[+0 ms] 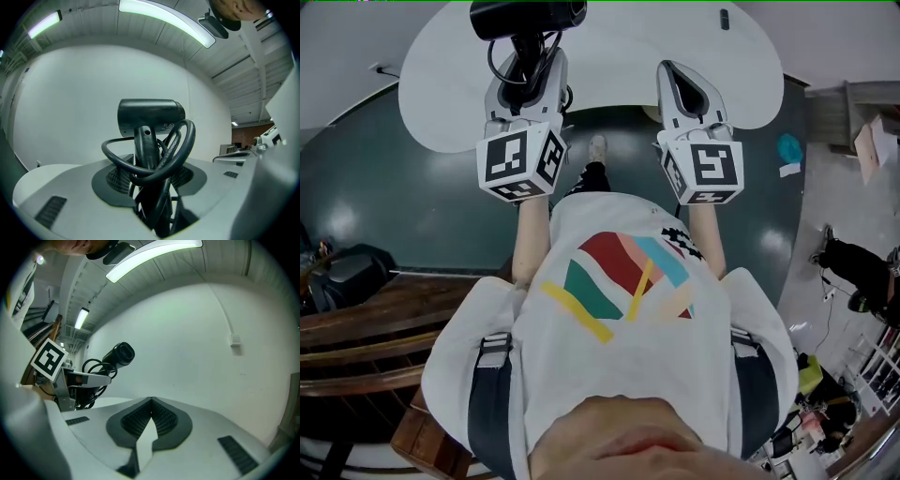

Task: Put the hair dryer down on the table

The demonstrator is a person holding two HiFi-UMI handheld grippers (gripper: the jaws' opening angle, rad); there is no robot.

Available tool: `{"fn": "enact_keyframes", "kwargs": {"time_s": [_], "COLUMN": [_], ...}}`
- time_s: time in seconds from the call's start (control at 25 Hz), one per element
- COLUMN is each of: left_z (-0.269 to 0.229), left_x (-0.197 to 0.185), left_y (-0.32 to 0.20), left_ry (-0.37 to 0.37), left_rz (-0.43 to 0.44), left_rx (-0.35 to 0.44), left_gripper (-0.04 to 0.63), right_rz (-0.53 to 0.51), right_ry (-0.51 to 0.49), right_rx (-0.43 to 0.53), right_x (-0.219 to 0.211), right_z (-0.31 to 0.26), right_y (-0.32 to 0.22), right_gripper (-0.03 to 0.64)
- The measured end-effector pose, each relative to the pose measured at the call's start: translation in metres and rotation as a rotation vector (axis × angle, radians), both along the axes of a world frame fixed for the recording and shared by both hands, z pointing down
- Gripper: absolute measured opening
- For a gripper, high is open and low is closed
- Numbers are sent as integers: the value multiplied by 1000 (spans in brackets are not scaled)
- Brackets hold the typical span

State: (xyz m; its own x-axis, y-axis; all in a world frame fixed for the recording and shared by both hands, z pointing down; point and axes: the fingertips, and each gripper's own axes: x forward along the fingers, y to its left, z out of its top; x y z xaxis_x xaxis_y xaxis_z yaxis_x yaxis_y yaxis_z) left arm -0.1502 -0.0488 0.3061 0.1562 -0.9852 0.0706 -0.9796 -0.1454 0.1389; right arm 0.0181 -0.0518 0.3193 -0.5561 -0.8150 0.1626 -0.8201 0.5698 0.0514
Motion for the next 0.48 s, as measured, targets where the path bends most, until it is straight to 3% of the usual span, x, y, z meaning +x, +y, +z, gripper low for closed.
{"fn": "enact_keyframes", "kwargs": {"time_s": [0.28,0.48], "left_z": [8,-1], "left_x": [-16,-38], "left_y": [-65,-107], "left_ry": [4,-6], "left_rz": [14,33], "left_rx": [-31,-12], "left_gripper": [221,221], "right_rz": [28,18], "right_ry": [-7,-22], "right_rx": [-16,-5], "right_x": [-17,-52], "right_z": [4,-3], "right_y": [-63,-103], "right_gripper": [11,11]}}
